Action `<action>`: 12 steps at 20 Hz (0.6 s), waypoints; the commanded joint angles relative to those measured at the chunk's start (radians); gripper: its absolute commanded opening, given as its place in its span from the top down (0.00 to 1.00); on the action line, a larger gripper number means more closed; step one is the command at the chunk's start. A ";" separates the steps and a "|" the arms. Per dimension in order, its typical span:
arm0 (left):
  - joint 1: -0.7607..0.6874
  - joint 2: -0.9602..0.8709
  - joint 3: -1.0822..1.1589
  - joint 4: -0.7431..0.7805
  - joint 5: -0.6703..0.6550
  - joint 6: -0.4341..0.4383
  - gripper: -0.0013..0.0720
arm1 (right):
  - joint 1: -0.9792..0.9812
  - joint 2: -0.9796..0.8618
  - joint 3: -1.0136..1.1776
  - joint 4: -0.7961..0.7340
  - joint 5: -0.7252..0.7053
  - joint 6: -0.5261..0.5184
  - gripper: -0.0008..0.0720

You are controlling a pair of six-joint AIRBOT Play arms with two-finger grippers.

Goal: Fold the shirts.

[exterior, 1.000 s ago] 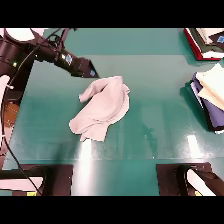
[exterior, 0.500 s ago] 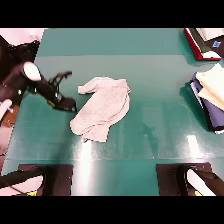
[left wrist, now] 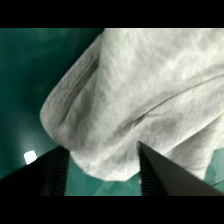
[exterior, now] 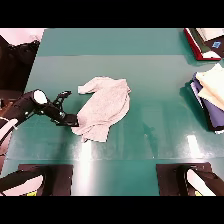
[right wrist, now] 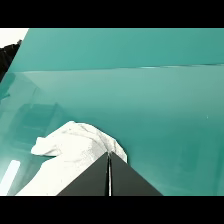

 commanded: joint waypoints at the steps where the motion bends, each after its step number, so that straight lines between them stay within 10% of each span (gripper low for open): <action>1: 0.001 0.002 -0.018 -0.060 0.069 -0.005 0.54 | 0.000 0.000 0.000 0.000 0.006 0.000 0.97; 4: 0.001 0.002 -0.018 -0.060 0.066 -0.005 0.95 | 0.000 -0.013 0.000 0.000 0.035 0.000 0.97; 8: 0.001 0.011 0.077 -0.020 0.002 -0.005 0.95 | 0.063 -0.132 -0.001 -0.006 0.163 0.000 0.97; 12: 0.001 0.072 0.310 0.109 -0.093 -0.006 0.95 | 0.304 -0.325 -0.001 -0.320 0.137 0.001 0.97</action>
